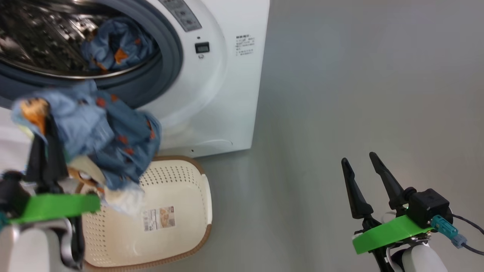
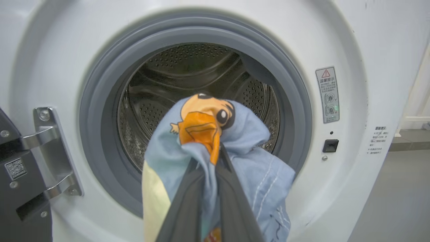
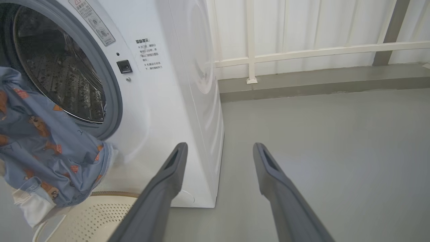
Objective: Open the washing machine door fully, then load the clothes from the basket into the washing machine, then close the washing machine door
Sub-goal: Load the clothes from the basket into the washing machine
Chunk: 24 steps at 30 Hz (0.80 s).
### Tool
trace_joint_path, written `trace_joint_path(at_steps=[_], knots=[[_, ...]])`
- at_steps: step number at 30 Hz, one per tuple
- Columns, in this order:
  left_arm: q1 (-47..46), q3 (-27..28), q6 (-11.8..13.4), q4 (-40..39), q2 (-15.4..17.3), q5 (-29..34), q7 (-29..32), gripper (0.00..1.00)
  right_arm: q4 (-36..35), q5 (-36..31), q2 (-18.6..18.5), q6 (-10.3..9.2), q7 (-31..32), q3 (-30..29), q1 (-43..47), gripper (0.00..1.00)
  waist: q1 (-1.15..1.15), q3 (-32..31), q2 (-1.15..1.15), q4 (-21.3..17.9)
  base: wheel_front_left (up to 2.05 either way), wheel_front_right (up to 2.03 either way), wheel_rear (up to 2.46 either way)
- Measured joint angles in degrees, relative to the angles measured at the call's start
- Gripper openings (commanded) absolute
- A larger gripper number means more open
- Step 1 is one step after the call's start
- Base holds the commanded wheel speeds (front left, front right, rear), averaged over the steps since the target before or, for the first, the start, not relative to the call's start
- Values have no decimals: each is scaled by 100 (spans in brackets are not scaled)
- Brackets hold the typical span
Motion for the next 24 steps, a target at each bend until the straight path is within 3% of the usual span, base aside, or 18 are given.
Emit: trace_joint_path(at_steps=[13,24], knots=[[-1819,575,-104,236,146,57,-42,0,-183,18,-2,0,0,45,-328,100,0,922,0,-203,0,0,0],[-2910,558,-252,1247,350,168,-42,0,-328,79,-2,0,0,80,-642,100,0,1858,0,-307,0,0,0]])
